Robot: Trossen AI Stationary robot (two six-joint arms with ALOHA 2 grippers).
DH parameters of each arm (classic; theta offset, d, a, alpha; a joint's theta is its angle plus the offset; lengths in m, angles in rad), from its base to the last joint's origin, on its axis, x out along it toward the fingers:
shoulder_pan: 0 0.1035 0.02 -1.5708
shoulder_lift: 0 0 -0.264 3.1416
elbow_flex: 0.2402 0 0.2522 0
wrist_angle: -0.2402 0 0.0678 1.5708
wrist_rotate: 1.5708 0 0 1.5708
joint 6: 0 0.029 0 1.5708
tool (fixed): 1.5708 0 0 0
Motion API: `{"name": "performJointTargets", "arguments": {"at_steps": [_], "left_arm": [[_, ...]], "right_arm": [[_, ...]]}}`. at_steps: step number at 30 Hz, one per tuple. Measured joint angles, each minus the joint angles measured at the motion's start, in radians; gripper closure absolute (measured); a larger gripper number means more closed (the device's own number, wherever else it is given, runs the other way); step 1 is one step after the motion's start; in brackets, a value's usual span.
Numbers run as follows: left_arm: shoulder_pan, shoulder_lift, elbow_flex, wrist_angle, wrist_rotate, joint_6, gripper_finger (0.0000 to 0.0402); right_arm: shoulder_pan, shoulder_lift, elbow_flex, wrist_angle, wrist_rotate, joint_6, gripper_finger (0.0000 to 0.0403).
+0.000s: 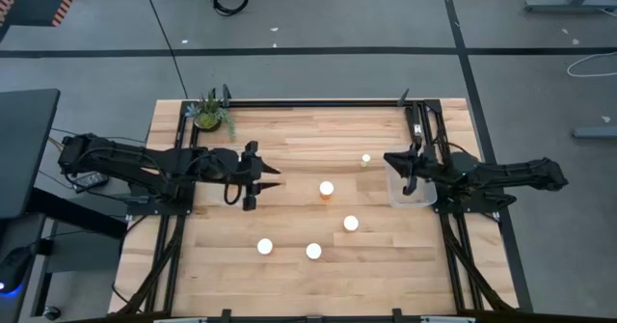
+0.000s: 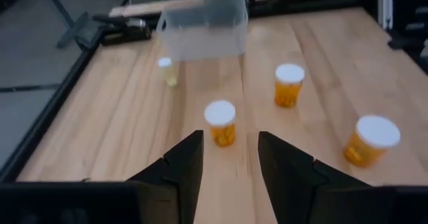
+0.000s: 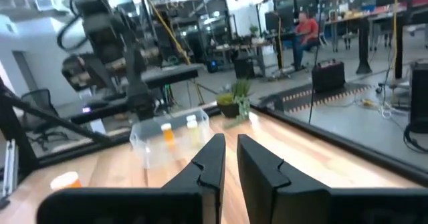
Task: Pick and place medicine bottles into bin by pill shape (circle, oval)
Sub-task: Put the small yellow pill bottle into the left transparent bin
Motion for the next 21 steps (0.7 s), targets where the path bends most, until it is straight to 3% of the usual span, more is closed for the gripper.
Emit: {"name": "performJointTargets", "arguments": {"at_steps": [10,21], "left_arm": [[0.031,0.003,0.0,0.014,-0.001,0.02,0.0245],[0.031,0.003,0.0,0.005,-0.053,0.021,0.0239]], "right_arm": [[-0.079,0.239,0.009,-0.03,-0.009,0.131,0.0357],[-0.138,0.579,0.194,-0.205,-0.036,0.183,0.0349]]}}
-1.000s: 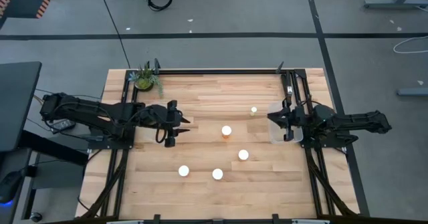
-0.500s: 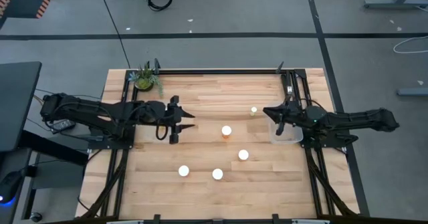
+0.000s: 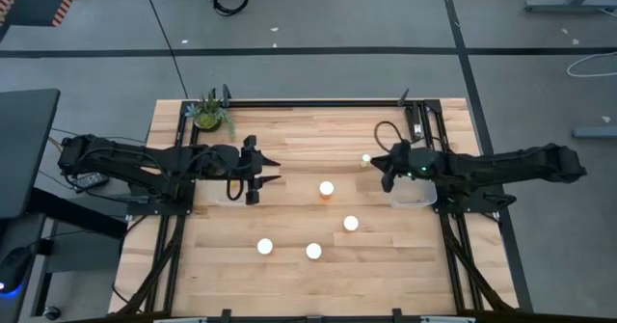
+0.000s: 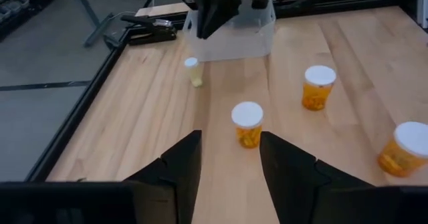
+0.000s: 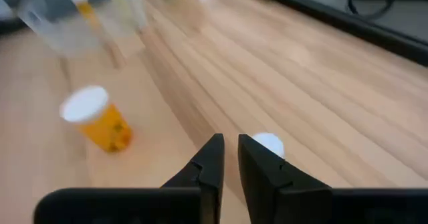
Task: Pick and place medicine bottles into bin by pill shape (circle, oval)
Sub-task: Put the small yellow pill bottle into the left transparent bin
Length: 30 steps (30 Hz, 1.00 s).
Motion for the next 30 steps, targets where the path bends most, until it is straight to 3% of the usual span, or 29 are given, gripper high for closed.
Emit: {"name": "performJointTargets", "arguments": {"at_steps": [15,23,30], "left_arm": [[-0.002,-0.002,0.0,-0.145,0.002,-0.034,0.0242],[-0.002,-0.002,0.0,-0.221,0.003,-0.061,0.0247],[-0.002,-0.002,0.0,-0.249,0.003,-0.063,0.0249]], "right_arm": [[-0.043,0.434,0.413,-0.398,0.036,-0.047,0.0199],[-0.093,0.572,0.552,-0.57,-0.018,-0.039,0.0173],[-0.096,0.581,0.575,-0.674,-0.05,0.006,0.0163]]}}
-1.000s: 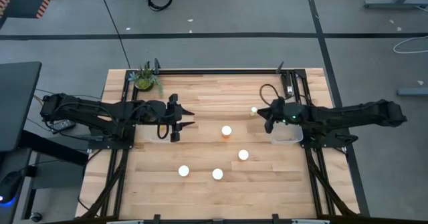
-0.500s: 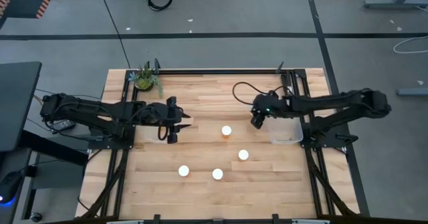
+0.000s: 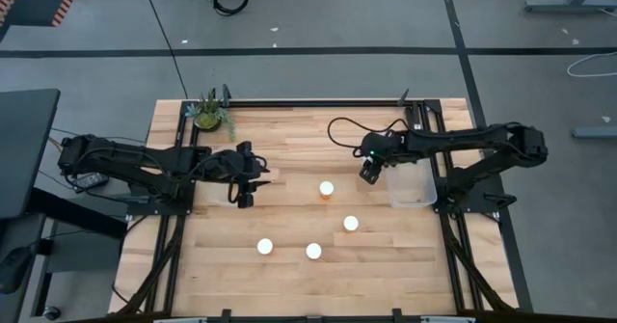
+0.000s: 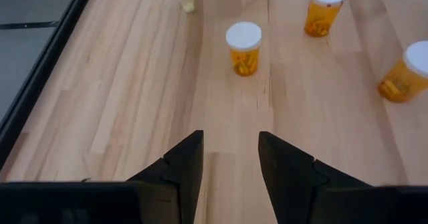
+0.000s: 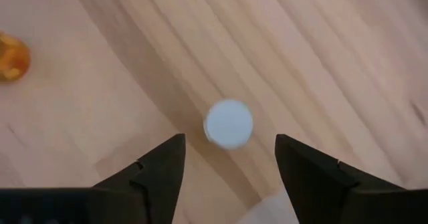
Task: Pick and place medicine bottles into bin by pill shape (circle, oval)
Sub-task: Put the small yellow pill bottle into the left transparent bin
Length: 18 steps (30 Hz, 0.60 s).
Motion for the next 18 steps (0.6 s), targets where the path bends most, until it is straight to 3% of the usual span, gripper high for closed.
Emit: {"name": "performJointTargets", "arguments": {"at_steps": [10,18], "left_arm": [[0.0,0.0,0.0,0.001,0.0,-0.019,0.0254],[-0.002,0.0,0.0,0.001,0.0,-0.042,0.0254]], "right_arm": [[0.033,0.033,-0.029,0.015,-0.029,-0.014,0.016],[0.043,0.103,-0.03,0.064,0.03,-0.046,0.016]]}}
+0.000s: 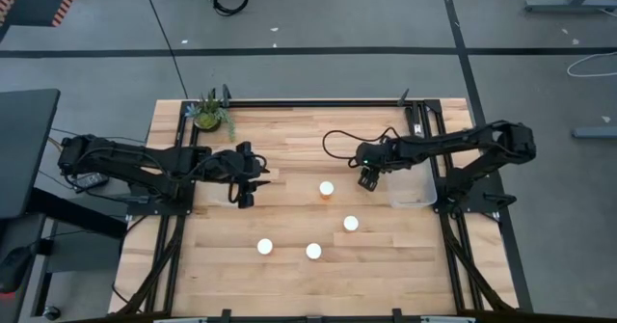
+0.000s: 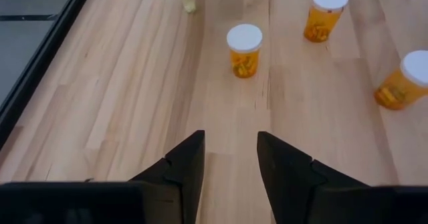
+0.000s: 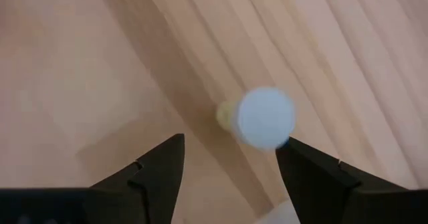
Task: Pick and place medicine bottles into bin by pill shape (circle, oval)
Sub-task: Put the small yellow pill bottle into the left transparent bin
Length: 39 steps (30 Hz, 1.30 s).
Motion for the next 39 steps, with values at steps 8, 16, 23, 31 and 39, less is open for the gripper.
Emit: {"name": "performJointTargets", "arguments": {"at_steps": [8,16,23,31,39], "left_arm": [[0.0,0.0,0.0,-0.008,0.0,-0.001,0.0256],[0.0,0.0,0.0,-0.011,0.0,0.0,0.026],[0.0,0.0,0.0,0.006,0.0,-0.006,0.0253],[0.0,0.0,0.0,0.01,0.029,-0.028,0.0262],[0.0,0.014,0.0,0.053,0.055,-0.027,0.0253]], "right_arm": [[-0.029,0.036,0.0,0.053,0.004,-0.026,0.0163],[-0.038,0.036,-0.001,0.053,-0.004,-0.04,0.0221],[-0.043,0.036,-0.001,0.098,-0.028,-0.07,0.0273],[-0.065,0.036,-0.001,0.13,-0.034,-0.098,0.0287],[-0.065,0.036,0.025,0.273,-0.078,-0.145,0.0284]]}}
